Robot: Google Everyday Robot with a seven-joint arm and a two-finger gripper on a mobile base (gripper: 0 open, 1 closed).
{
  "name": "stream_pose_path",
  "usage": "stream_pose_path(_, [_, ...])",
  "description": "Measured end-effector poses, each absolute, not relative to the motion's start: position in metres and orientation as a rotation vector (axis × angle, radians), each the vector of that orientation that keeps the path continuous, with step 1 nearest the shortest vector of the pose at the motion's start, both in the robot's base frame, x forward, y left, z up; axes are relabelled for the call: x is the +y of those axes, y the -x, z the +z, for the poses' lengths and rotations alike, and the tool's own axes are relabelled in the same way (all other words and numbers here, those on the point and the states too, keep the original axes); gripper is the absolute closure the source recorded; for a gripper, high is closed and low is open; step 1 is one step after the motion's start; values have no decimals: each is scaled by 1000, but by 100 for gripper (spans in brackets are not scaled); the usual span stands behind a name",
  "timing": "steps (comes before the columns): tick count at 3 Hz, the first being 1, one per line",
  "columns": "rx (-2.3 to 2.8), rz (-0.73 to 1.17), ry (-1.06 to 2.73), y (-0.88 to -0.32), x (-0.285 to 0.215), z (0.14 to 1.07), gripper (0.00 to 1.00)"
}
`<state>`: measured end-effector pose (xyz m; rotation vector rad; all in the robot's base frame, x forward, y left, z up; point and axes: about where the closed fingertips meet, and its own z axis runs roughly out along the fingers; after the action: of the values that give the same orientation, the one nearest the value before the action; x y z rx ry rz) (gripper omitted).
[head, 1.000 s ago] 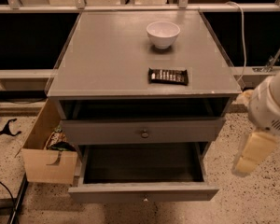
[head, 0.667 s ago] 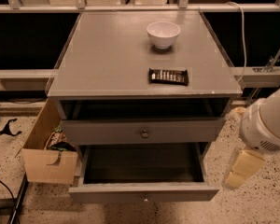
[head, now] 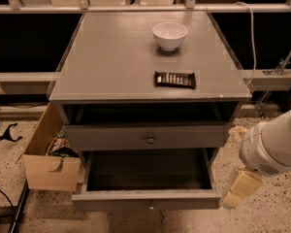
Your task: Close middle drawer
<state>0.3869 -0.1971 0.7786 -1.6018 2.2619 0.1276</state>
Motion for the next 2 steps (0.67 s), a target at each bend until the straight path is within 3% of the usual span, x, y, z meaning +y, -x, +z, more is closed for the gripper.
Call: stream_pose_path(2, [2250,170,1600,-378,-193,748,0])
